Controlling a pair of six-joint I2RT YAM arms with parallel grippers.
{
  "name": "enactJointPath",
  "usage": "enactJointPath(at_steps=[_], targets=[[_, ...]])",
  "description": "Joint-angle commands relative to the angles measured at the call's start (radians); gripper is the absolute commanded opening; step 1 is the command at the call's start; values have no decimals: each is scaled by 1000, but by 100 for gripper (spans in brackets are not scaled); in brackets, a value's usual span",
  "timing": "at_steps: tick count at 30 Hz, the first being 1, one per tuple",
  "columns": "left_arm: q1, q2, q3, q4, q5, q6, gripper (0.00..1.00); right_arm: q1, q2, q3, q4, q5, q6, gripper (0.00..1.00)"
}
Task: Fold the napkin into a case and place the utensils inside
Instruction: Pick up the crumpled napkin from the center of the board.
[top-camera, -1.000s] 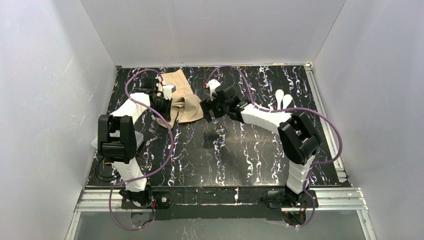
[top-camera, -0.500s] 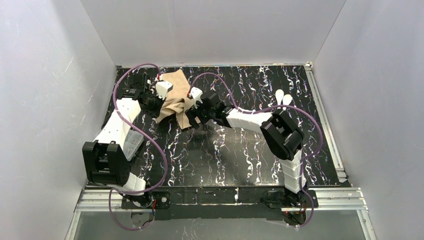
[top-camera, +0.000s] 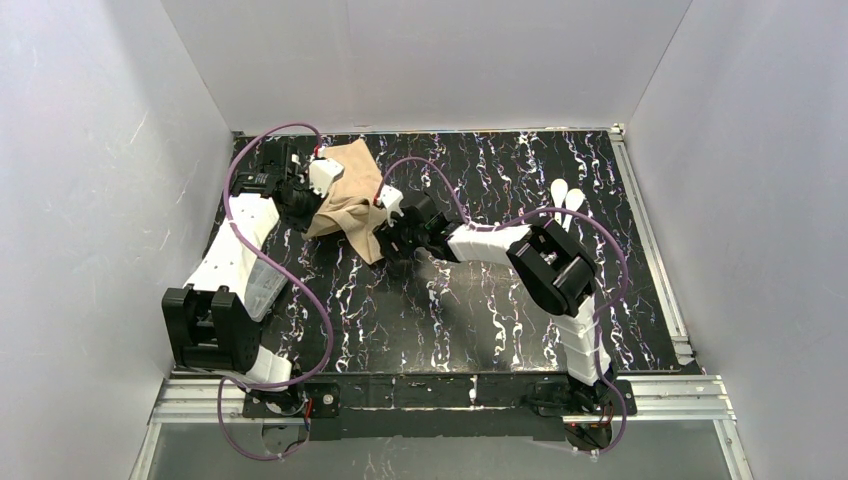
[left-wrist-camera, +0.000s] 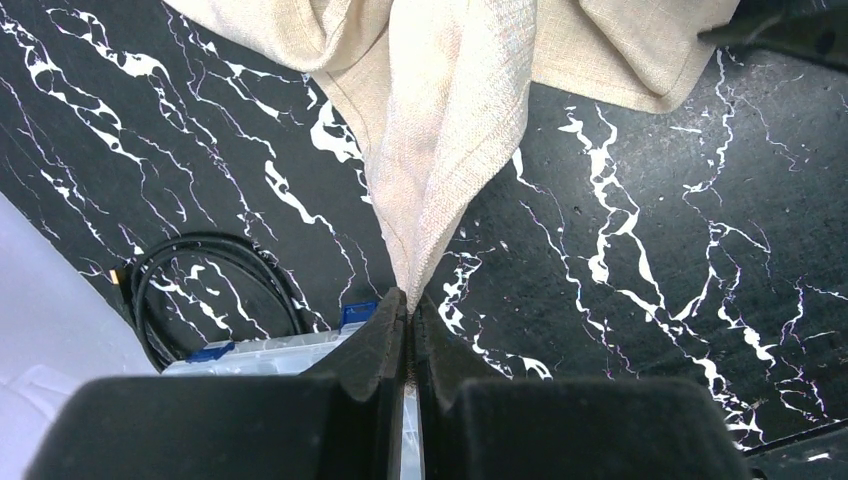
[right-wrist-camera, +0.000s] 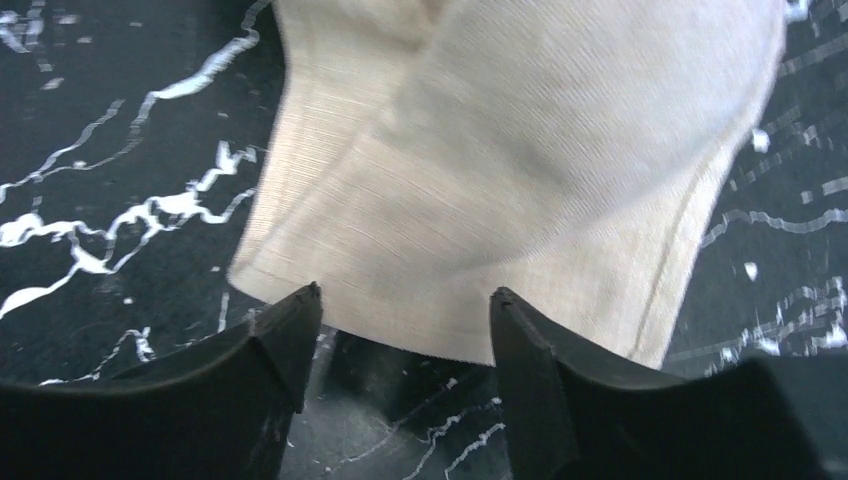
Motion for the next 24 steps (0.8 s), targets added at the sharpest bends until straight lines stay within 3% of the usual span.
enactJointPath(at_steps=[1,8,14,20,24], targets=[[2,-33,9,-37,-8,8,0,-38,13,0,-21,144,38,65],[2,-47,-13,-41,2,21,0,-123,-62,-65,-75,240,58,61],[2,-35,-9,-41,7,25,0,-153,-189,-155,-11,256,67,77],[2,-41,-21,-49,20,27,0,-181,-110,-41,-150,253,99,78],[2,-47,-42,-64,62,31,0,-180,-155,-104,-121,258,110,79]])
